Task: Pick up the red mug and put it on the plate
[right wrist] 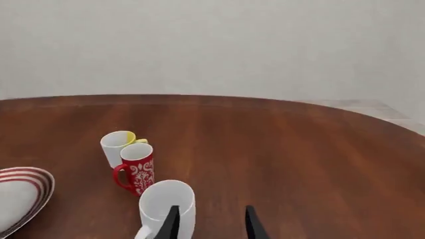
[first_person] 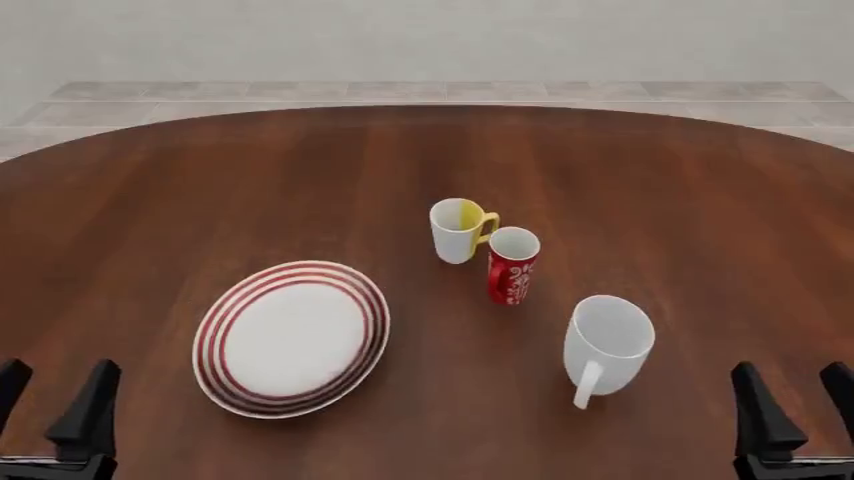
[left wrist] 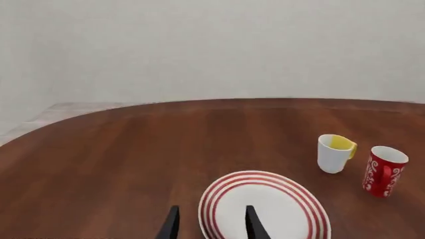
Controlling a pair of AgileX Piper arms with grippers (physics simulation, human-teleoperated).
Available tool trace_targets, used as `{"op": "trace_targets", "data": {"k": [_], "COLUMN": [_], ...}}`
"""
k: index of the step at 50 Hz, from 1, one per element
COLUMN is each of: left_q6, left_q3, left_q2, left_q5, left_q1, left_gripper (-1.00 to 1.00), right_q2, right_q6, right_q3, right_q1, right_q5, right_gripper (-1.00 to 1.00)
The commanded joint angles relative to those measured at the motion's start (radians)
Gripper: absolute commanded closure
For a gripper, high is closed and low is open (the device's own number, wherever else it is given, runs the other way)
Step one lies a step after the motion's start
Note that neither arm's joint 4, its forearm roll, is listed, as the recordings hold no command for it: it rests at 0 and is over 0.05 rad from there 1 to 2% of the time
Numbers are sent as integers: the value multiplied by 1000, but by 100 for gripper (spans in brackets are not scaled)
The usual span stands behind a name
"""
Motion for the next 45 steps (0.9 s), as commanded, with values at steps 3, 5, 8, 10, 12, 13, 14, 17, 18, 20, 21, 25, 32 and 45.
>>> {"op": "trace_targets", "data": {"k": [3, 5, 8, 10, 12, 13, 14, 17, 18, 20, 21, 25, 32, 45], "left_q6": [-7, -10, -6, -8, -7, -3, -4, 0, 2, 4, 8, 29, 48, 57], "left_q3": [22, 22, 23, 18, -23, 21, -20, 23, -6, 22, 22, -36, -130, -312], "left_q2": [3, 0, -17, 6, 29, -8, 13, -22, -2, -20, -21, -4, 68, 256], "left_q5": [-21, -15, -2, -16, 1, -7, 11, 0, 6, -6, -10, 12, 18, 14], "left_q1": [16, 21, 19, 20, 23, 22, 24, 26, 26, 27, 25, 20, -14, -91], "left_gripper": [-100, -100, -100, -100, -100, -100, -100, -100, -100, -100, -100, -100, -100, -100], "right_q2": [-26, -28, -31, -32, -33, -34, -34, -36, -36, -36, -35, -35, -26, -31], "right_q6": [9, 6, 8, 9, 8, 7, 7, 7, 6, 5, 5, 4, 7, 14], "right_q3": [-10, -16, -23, -27, -28, -29, -29, -33, -33, -34, -34, -36, -35, -34], "right_q1": [2, 2, -1, -1, -1, -1, -1, -1, -1, -1, -1, -2, -2, -8], "right_q5": [26, 34, 43, 49, 52, 53, 54, 58, 59, 60, 60, 63, 55, 61], "right_gripper": [-100, -100, -100, -100, -100, -100, -100, -100, -100, -100, -100, -100, -100, -100]}}
